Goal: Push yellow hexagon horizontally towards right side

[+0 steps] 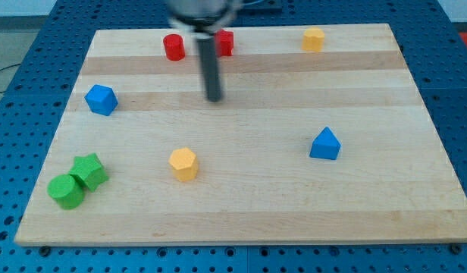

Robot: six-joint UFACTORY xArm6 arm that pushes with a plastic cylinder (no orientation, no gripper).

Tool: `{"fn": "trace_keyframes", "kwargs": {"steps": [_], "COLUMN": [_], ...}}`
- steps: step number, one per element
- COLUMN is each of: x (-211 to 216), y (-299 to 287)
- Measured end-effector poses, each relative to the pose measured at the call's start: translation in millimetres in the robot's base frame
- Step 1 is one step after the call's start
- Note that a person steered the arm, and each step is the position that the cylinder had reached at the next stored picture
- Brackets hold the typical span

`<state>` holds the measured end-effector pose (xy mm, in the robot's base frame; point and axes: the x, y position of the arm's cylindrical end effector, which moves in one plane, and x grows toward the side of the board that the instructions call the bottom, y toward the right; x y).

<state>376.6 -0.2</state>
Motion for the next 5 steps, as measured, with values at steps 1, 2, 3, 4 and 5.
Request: {"fn": "trace_keyframes", "kwargs": {"steps": [1, 2, 3, 4, 5], "x": [28.7, 100.0, 130.4, 111.8, 74.2], "y": [125.0, 166.9, 94.3, 22.4, -28.2]}}
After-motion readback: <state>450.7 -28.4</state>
